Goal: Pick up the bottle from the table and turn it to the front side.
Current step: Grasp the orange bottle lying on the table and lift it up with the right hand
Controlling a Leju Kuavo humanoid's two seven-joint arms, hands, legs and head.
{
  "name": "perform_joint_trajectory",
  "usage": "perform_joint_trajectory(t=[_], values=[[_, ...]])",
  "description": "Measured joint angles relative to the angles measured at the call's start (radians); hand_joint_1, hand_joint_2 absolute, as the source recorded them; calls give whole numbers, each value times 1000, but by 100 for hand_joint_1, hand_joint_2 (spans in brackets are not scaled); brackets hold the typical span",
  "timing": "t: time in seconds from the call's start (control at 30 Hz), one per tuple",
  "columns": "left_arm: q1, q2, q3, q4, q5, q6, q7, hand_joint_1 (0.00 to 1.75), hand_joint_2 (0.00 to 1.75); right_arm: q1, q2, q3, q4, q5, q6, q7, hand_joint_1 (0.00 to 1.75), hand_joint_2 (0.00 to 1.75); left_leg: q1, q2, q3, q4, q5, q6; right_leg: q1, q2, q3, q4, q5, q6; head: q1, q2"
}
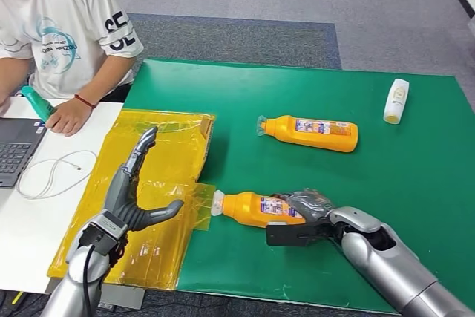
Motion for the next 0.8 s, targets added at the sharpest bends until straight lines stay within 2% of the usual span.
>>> perform_joint_trajectory(t=[0.27, 0.4, 0.6, 0.8], values=[[-4, 1, -1, 0, 1, -1, 0, 0, 175, 76, 5, -140, 11, -226, -18, -107, 175, 175, 0, 0, 0, 0, 0, 0, 0, 0, 0, 0, 0, 0, 0, 0], [0, 3, -2, -5, 3, 0, 2, 0, 175, 142, 31, -236, 9, -330, -31, -162, 175, 175, 0, 0, 0, 0, 0, 0, 0, 0, 0, 0, 0, 0, 0, 0], [9, 3, -4, -8, 3, 0, 6, 0, 175, 224, 79, -357, -1, -428, 1, -207, 175, 175, 0, 0, 0, 0, -1, 0, 0, 0, 0, 0, -1, -1, 0, 0], [12, 3, -10, -8, 3, -1, 10, 0, 175, 274, 121, -433, -4, -472, 35, -239, 175, 175, 0, 0, 0, 0, -1, 0, 0, 0, 0, 0, -1, -1, 0, 0]])
